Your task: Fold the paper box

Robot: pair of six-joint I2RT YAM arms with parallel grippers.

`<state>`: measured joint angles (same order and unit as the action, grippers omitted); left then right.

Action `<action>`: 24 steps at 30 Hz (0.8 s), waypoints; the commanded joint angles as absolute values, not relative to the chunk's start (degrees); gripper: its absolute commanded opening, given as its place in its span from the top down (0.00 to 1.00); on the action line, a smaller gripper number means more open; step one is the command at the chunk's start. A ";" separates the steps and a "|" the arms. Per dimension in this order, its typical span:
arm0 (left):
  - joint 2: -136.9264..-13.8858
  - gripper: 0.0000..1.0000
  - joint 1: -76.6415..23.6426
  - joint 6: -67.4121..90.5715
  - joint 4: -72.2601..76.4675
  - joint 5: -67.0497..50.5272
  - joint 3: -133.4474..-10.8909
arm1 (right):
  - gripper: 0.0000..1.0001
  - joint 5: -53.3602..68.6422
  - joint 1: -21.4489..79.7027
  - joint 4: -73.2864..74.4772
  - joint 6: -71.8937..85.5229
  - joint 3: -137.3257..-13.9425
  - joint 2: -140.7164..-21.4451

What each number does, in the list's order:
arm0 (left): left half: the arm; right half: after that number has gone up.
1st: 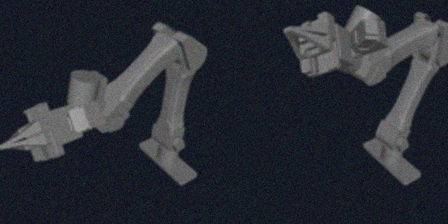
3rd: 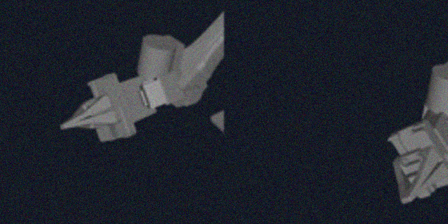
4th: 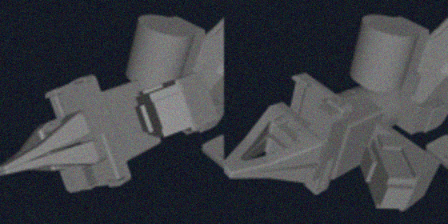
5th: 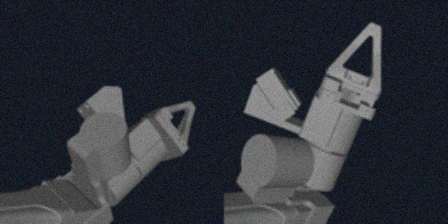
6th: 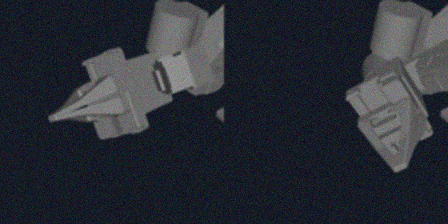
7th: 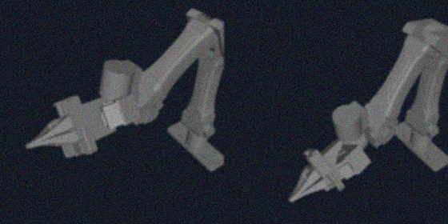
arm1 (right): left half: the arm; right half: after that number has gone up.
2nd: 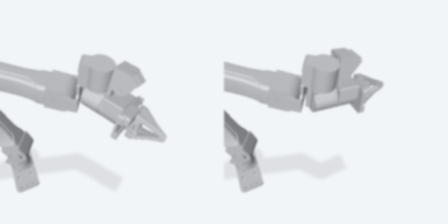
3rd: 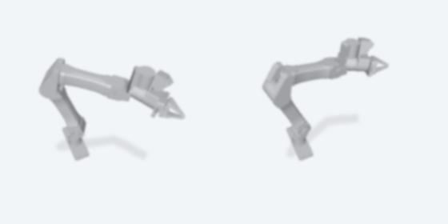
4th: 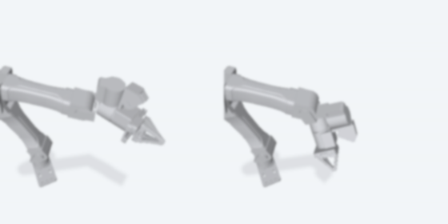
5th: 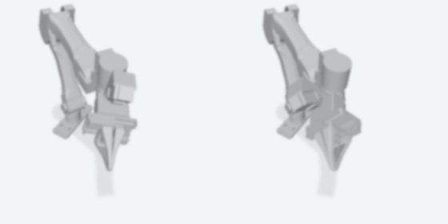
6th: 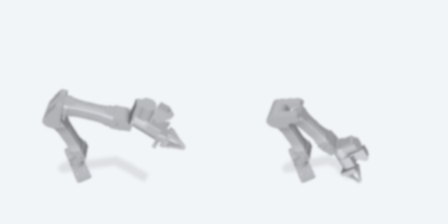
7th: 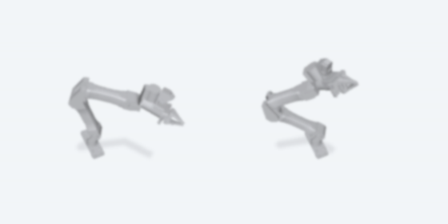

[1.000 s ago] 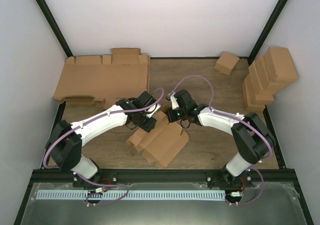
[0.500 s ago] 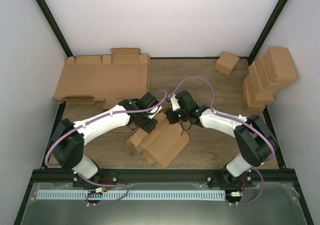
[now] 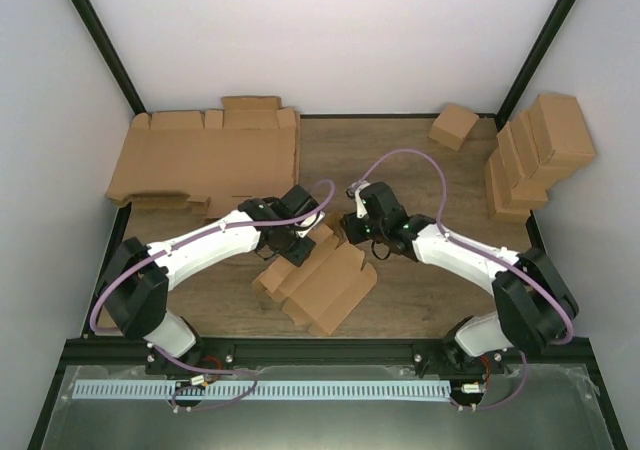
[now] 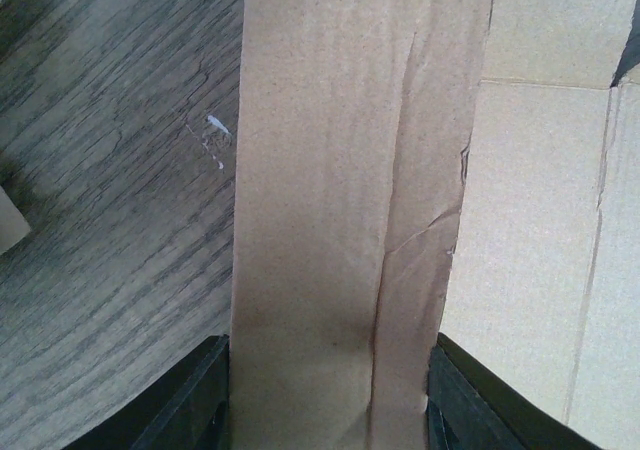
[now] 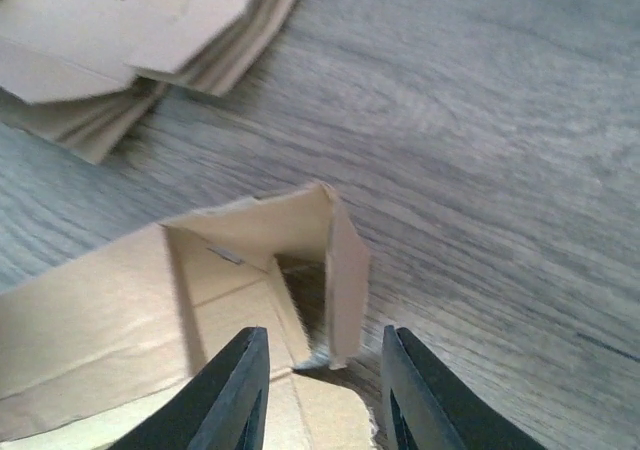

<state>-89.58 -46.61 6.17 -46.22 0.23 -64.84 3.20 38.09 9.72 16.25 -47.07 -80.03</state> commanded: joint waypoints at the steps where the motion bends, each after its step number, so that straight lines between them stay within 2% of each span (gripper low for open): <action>1: -89.85 0.50 -46.99 6.34 -46.45 1.09 -65.95 | 0.67 -0.62 38.58 12.90 17.87 -50.49 -83.83; 5: -89.88 0.50 -47.04 6.78 -46.10 1.03 -65.57 | 0.70 2.44 38.63 13.43 18.45 -52.58 -86.58; 11: -89.78 0.50 -47.01 8.35 -45.41 1.53 -65.81 | 0.89 7.52 38.80 13.16 20.39 -53.18 -85.88; 14: -89.76 0.50 -46.98 9.24 -44.91 1.57 -66.32 | 0.95 9.35 39.30 13.38 21.81 -53.26 -84.98; 17: -89.95 0.50 -47.00 9.85 -44.49 1.67 -66.68 | 0.98 10.94 39.46 13.72 23.26 -53.35 -84.35; 24: -89.86 0.50 -46.99 11.17 -44.23 2.37 -66.59 | 0.98 12.78 39.55 15.78 25.93 -53.57 -83.51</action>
